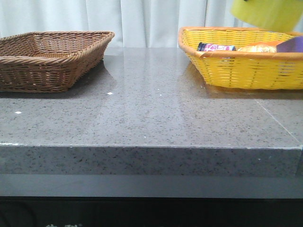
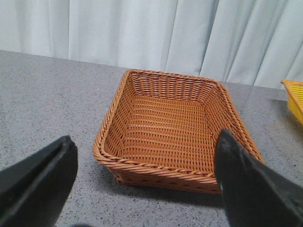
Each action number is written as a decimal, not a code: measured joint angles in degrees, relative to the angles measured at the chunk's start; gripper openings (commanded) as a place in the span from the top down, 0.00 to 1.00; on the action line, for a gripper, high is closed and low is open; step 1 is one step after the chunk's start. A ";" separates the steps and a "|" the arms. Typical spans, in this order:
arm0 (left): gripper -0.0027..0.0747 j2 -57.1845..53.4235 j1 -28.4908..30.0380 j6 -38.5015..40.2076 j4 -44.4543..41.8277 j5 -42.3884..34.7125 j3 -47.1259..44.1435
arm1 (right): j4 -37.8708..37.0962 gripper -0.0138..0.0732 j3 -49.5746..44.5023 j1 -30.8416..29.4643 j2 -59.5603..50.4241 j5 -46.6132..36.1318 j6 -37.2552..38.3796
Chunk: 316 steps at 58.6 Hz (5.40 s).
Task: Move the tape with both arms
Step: 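Reach the right gripper into the yellow basket and grasp the tape roll, then lift the tape roll out and set it on the table between baskets, then open the right gripper and withdraw it from the tape roll, then lower the left gripper onto the tape roll and grasp its rim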
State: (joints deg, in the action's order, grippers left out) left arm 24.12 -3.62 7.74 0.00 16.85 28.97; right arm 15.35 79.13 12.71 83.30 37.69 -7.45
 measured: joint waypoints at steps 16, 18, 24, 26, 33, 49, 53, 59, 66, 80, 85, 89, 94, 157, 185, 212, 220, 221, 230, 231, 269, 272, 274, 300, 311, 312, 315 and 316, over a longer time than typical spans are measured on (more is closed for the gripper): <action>0.21 0.00 0.00 0.00 0.00 0.00 0.00 | 0.89 0.72 -0.61 15.77 -1.07 -0.62 -4.29; 0.21 0.00 0.00 0.00 0.00 0.00 0.00 | 1.04 0.72 -1.01 17.87 -1.07 -0.90 -4.87; 0.21 0.00 0.00 0.00 0.00 0.00 0.00 | 1.52 0.72 -2.56 22.96 -0.94 -2.40 -5.37; 0.21 0.00 0.00 0.00 0.00 0.00 0.00 | 1.52 0.72 -3.12 24.19 -0.62 -2.93 -5.46; 0.21 0.00 0.00 0.00 0.00 0.00 0.00 | 1.53 0.72 -4.25 26.75 1.96 -3.76 -5.58; 0.21 0.00 0.00 0.00 0.00 0.00 0.00 | 1.53 0.72 -4.81 28.78 11.62 -5.08 -5.69; 0.21 0.00 0.00 0.00 0.00 0.00 0.00 | 1.53 0.72 -4.81 28.78 12.40 -5.52 -5.76; 0.21 0.00 0.00 0.00 0.00 0.00 0.00 | 1.64 0.67 -4.81 28.78 12.55 -5.78 -5.76; 0.21 0.00 0.00 0.00 0.00 0.00 0.00 | 1.64 0.49 -4.81 28.78 12.55 -6.04 -5.76; 0.21 0.00 0.00 0.00 0.00 0.00 0.00 | 1.64 0.40 -4.81 28.78 10.05 -7.02 -5.91; 0.21 0.00 0.00 0.00 0.00 0.00 0.00 | 1.54 0.40 -4.81 28.78 7.83 -7.02 -6.05; 0.21 0.00 0.00 0.00 0.00 0.00 0.00 | 1.54 0.41 -4.81 28.66 5.29 -7.02 -6.05; 0.21 0.00 0.00 0.00 0.00 0.00 0.00 | 1.54 0.47 -4.81 28.05 2.22 -7.02 -6.05; 0.21 0.00 0.00 0.00 0.00 0.00 0.00 | 3.00 0.98 -40.89 -6.70 -43.37 -17.38 -5.40; 0.21 0.23 0.00 0.00 1.07 3.19 0.29 | 4.27 0.98 -58.80 -6.70 -70.98 -18.73 -5.40; 0.26 21.23 -10.15 -6.89 10.48 21.10 15.07 | 4.37 0.98 -59.15 -6.70 -71.12 -20.07 -5.40; 0.29 30.57 -17.86 -7.02 10.84 21.90 19.76 | 4.37 0.98 -59.15 -6.70 -71.12 -20.10 -5.40; 0.29 31.86 -18.94 -7.02 10.84 21.96 20.47 | 4.37 0.98 -59.15 -6.70 -71.12 -20.10 -5.40; 0.29 41.58 -25.93 -5.88 12.78 22.24 26.12 | 4.37 0.98 -59.15 -6.70 -71.12 -20.19 -5.40; 0.29 42.33 -26.60 -5.77 13.16 22.40 26.90 | 4.37 0.98 -59.15 -6.70 -71.12 -20.19 -5.40; 0.29 65.41 -30.01 -5.01 14.71 27.67 44.95 | 4.37 0.98 -59.15 -6.70 -71.12 -20.29 -5.40; 0.29 65.95 -30.01 -5.01 13.84 27.18 45.19 | 4.37 0.98 -59.15 -6.70 -71.12 -20.29 -5.40; 0.29 66.30 -30.01 -5.01 13.30 27.04 45.29 | 4.37 0.98 -59.15 -6.70 -71.12 -20.29 -5.40; 0.29 68.36 -30.01 -5.01 10.86 26.82 45.64 | 4.37 0.98 -59.15 -6.70 -71.12 -20.29 -5.40; 0.29 71.21 -30.01 -5.01 10.86 26.71 45.64 | 4.37 0.98 -59.15 -6.70 -71.12 -20.29 -5.40; 0.30 71.36 -30.01 -5.01 10.86 26.71 45.64 | 4.37 0.98 -59.15 -6.70 -71.12 -20.29 -5.40; 0.32 71.51 -30.01 -5.01 10.86 26.83 45.64 | 4.37 0.98 -59.15 -6.70 -71.12 -20.29 -5.40; 0.34 71.51 -30.01 -5.01 10.86 26.95 45.64 | 4.37 0.98 -59.15 -6.70 -71.12 -20.29 -5.40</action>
State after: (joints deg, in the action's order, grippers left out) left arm 95.63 -33.63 2.73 10.86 43.80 74.61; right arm 19.72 19.97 6.00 12.18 17.40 -12.85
